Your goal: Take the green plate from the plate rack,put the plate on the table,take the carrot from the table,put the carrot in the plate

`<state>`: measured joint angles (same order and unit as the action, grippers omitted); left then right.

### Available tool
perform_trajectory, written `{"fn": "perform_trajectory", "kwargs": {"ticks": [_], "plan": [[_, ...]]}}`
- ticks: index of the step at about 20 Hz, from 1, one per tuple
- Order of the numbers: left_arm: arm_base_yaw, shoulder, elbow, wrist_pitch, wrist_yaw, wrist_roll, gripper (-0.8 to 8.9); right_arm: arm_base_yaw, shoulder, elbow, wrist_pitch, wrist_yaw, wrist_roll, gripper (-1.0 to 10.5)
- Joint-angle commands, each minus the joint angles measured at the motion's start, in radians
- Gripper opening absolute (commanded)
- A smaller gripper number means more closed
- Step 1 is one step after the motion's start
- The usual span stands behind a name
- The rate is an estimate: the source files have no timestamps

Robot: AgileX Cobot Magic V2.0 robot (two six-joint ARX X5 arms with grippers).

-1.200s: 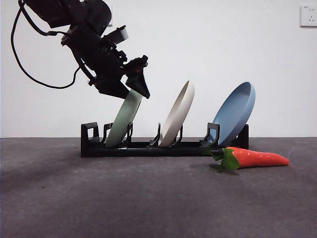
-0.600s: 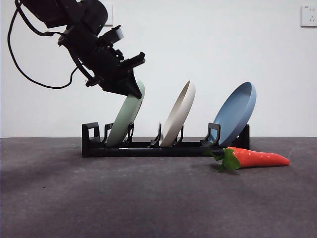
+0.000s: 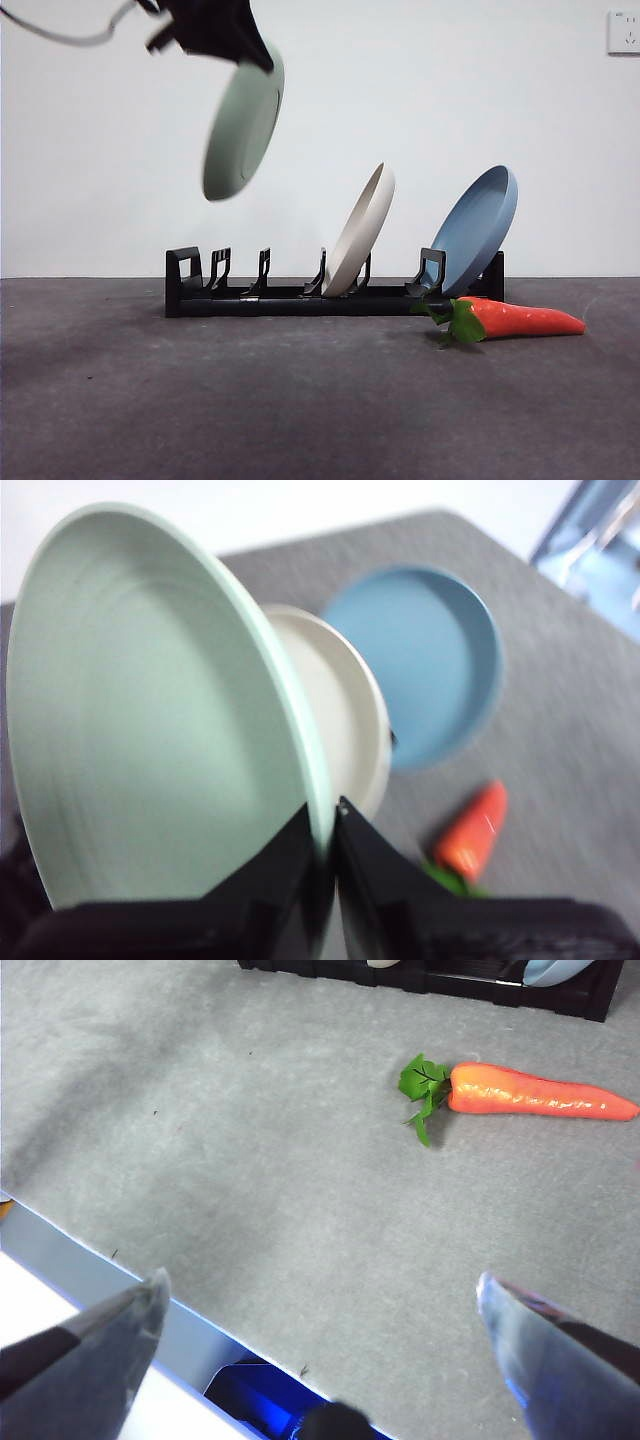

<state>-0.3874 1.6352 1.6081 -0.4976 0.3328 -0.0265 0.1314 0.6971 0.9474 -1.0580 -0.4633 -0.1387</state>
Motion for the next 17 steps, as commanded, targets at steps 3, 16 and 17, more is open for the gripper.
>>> {"fn": "perform_trajectory", "kwargs": {"ticks": [3, 16, 17], "plan": [[-0.147, -0.137, 0.004, -0.327, -0.229, 0.262, -0.06, 0.002, -0.002, 0.002, 0.002, -0.002, 0.007, 6.0], [-0.600, -0.112, -0.453, -0.110, -0.613, 0.327, -0.06, 0.002, -0.002, 0.002, 0.001, -0.002, 0.011, 6.0], [-0.611, -0.094, -0.499, -0.061, -0.631, 0.343, -0.06, 0.002, -0.002, 0.002, 0.002, -0.002, 0.010, 6.0]]}}
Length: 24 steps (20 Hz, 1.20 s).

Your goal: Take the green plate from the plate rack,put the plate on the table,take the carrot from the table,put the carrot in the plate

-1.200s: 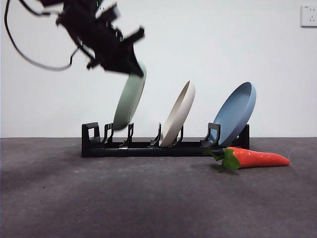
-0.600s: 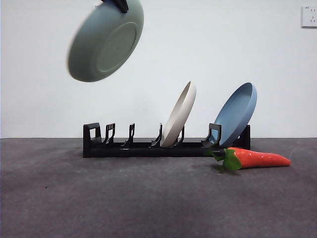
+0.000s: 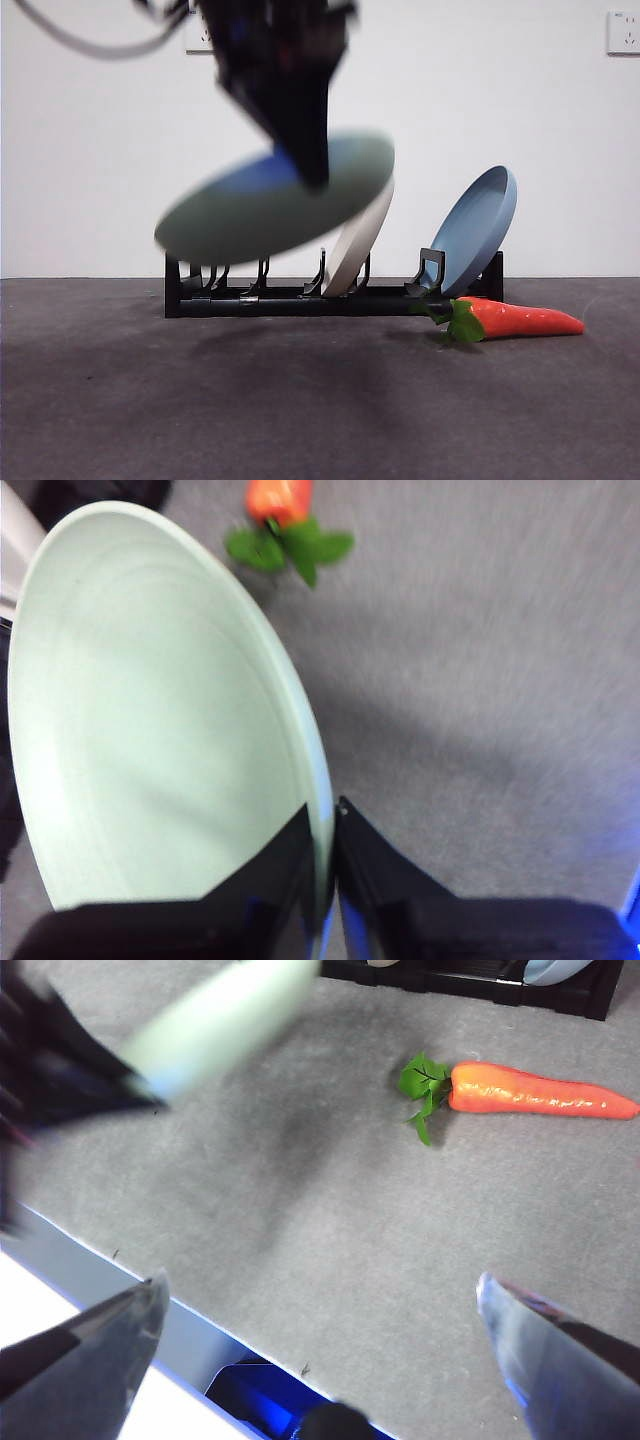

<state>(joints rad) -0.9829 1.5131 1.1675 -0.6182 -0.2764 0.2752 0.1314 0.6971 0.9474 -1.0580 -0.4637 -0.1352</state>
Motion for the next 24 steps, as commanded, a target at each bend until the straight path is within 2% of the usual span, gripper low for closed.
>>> {"fn": "perform_trajectory", "kwargs": {"ticks": [1, 4, 9, 11, 12, 15, 20, 24], "plan": [[-0.021, 0.046, -0.097, 0.109, -0.038, 0.052, -0.06, 0.002, -0.001, 0.002, 0.002, -0.002, 0.007, 6.0], [-0.032, 0.115, -0.144, 0.196, -0.037, 0.068, -0.06, 0.002, 0.008, 0.002, 0.002, -0.002, 0.006, 6.0], [-0.045, 0.231, -0.146, 0.215, -0.036, 0.081, -0.07, 0.002, 0.038, 0.002, 0.007, -0.002, 0.003, 6.0], [-0.045, 0.269, -0.146, 0.213, -0.031, 0.061, 0.02, 0.002, 0.056, 0.002, 0.021, -0.002, 0.003, 6.0], [-0.045, 0.274, -0.146, 0.205, -0.028, 0.049, 0.24, 0.002, 0.064, 0.002, 0.028, -0.002, 0.003, 6.0], [-0.050, 0.273, -0.146, 0.204, -0.028, 0.010, 3.09, 0.002, 0.099, 0.002, 0.052, -0.002, 0.004, 6.0], [-0.056, 0.266, -0.144, 0.203, -0.030, 0.002, 3.21, 0.002, 0.188, 0.002, 0.144, -0.002, 0.010, 6.0], [-0.060, 0.194, -0.108, 0.173, -0.029, -0.061, 3.21, 0.003, 0.311, 0.002, 0.338, -0.001, 0.048, 6.0]]}}
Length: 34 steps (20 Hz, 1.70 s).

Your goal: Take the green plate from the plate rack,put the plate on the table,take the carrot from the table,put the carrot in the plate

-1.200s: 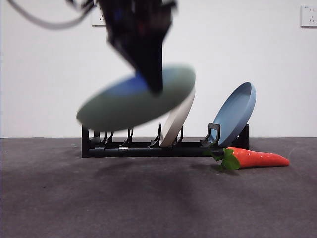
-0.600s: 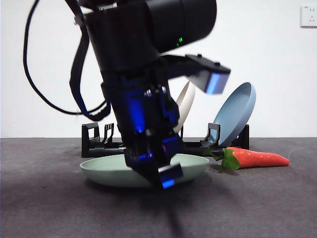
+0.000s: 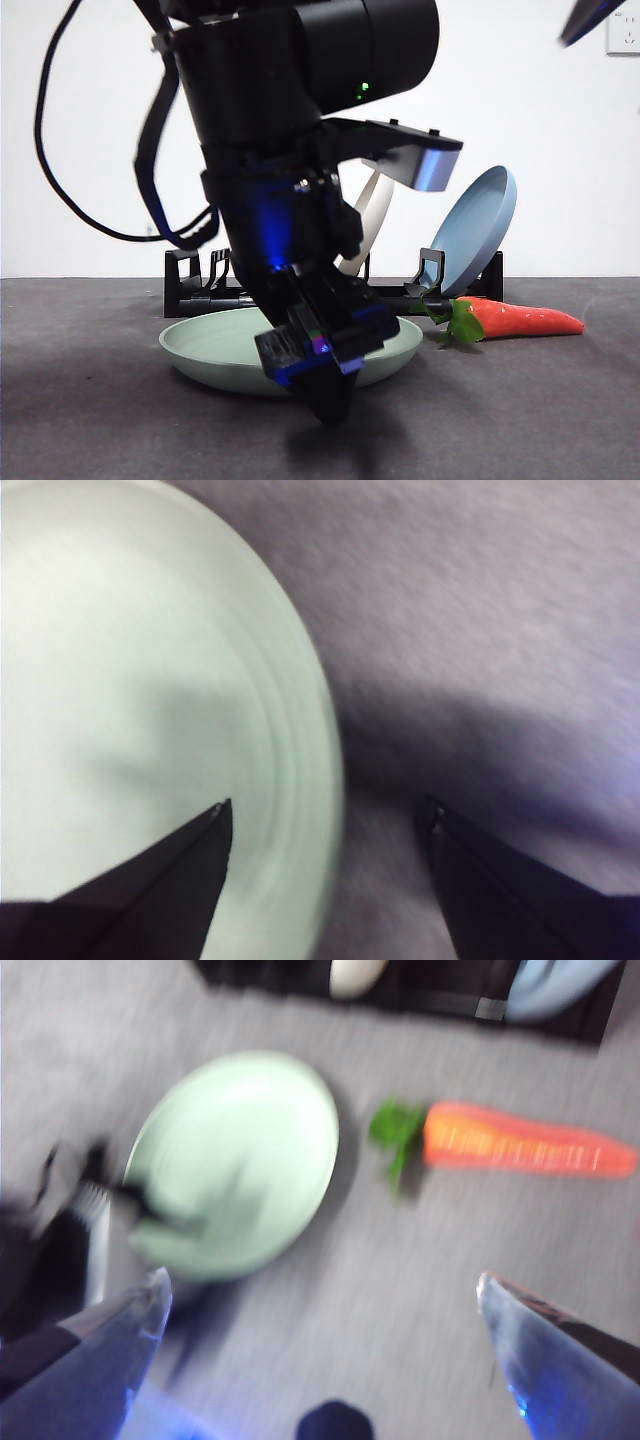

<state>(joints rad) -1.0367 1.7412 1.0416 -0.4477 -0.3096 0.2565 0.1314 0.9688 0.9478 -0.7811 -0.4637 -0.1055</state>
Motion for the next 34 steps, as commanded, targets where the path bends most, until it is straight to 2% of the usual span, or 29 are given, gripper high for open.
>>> {"fn": "perform_trajectory", "kwargs": {"ticks": [1, 3, 6, 8, 10, 12, 14, 17, 20, 30, 31, 32, 34], "plan": [[-0.008, -0.063, 0.028, -0.004, 0.005, -0.058, 3.21, 0.003, 0.083, 0.002, 0.127, 0.003, -0.008, 6.0], [-0.011, -0.130, 0.039, -0.011, 0.006, -0.090, 3.20, 0.003, 0.169, 0.002, 0.245, 0.027, -0.100, 6.0], [-0.017, -0.245, 0.042, -0.034, 0.040, -0.175, 3.20, 0.002, 0.305, 0.002, 0.377, 0.028, -0.335, 5.9], [-0.018, -0.330, 0.042, -0.060, 0.054, -0.245, 3.20, 0.002, 0.389, 0.002, 0.431, 0.029, -0.457, 5.9], [-0.018, -0.414, 0.042, -0.093, 0.050, -0.293, 3.20, 0.002, 0.468, 0.002, 0.481, 0.029, -0.554, 5.9], [-0.017, -0.497, 0.042, -0.131, 0.048, -0.326, 3.20, 0.002, 0.541, 0.002, 0.538, 0.028, -0.615, 5.9], [-0.016, -0.573, 0.042, -0.158, 0.044, -0.348, 3.19, 0.002, 0.607, 0.002, 0.594, 0.028, -0.638, 5.9], [-0.016, -0.664, 0.042, -0.188, -0.014, -0.362, 3.19, 0.003, 0.686, 0.002, 0.635, 0.025, -0.684, 5.9], [-0.016, -0.720, 0.042, -0.223, -0.058, -0.369, 3.19, 0.002, 0.738, 0.002, 0.652, 0.025, -0.745, 4.9], [-0.016, -0.742, 0.042, -0.257, -0.084, -0.394, 3.19, 0.003, 0.837, 0.002, 0.759, 0.025, -0.749, 4.9], [-0.016, -0.742, 0.042, -0.257, -0.085, -0.395, 3.19, 0.003, 0.847, 0.002, 0.768, 0.024, -0.748, 4.7], [-0.016, -0.742, 0.042, -0.257, -0.085, -0.396, 3.19, 0.003, 0.853, 0.002, 0.771, 0.024, -0.747, 4.0], [-0.016, -0.742, 0.042, -0.257, -0.085, -0.396, 3.19, 0.003, 0.855, 0.002, 0.777, 0.021, -0.744, 1.8]]}}
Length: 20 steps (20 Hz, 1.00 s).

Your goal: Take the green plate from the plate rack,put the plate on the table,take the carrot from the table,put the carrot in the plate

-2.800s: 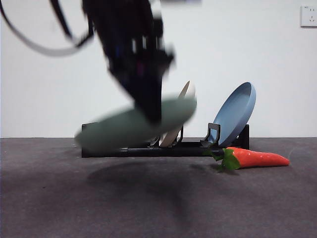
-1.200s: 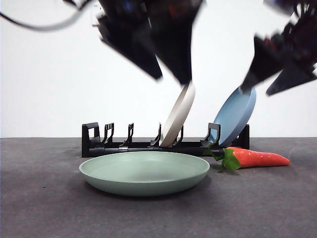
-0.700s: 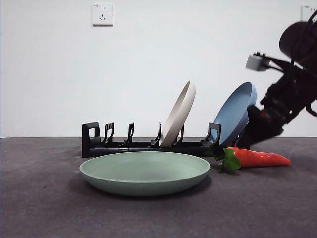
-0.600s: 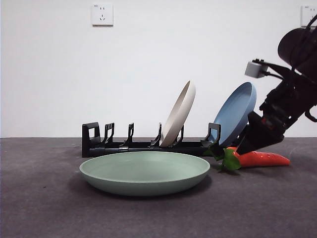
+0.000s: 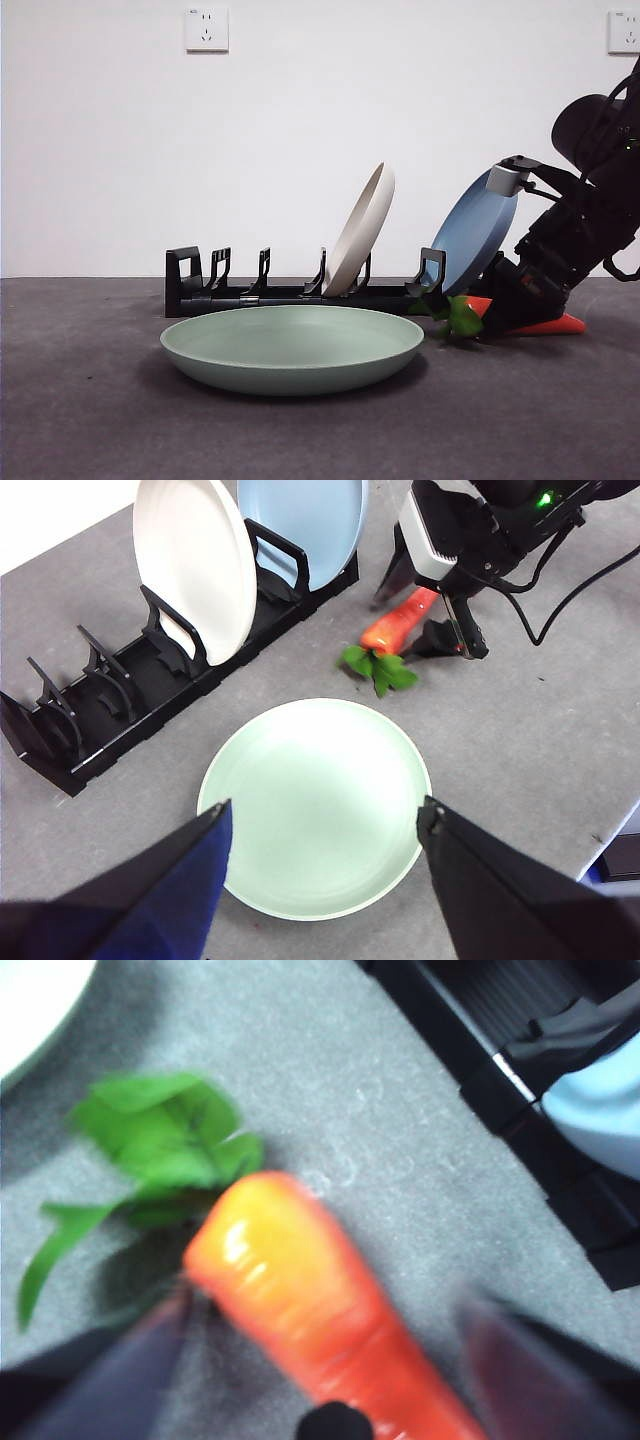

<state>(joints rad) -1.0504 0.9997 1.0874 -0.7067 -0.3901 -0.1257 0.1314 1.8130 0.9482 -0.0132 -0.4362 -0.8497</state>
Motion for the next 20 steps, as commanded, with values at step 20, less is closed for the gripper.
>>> {"fn": "perform_trajectory", "kwargs": {"ticks": [20], "plan": [[-0.003, 0.000, -0.003, -0.005, -0.023, -0.032, 3.19, 0.090, -0.087, 0.001, -0.186, -0.010, 0.333, -0.1]]}}
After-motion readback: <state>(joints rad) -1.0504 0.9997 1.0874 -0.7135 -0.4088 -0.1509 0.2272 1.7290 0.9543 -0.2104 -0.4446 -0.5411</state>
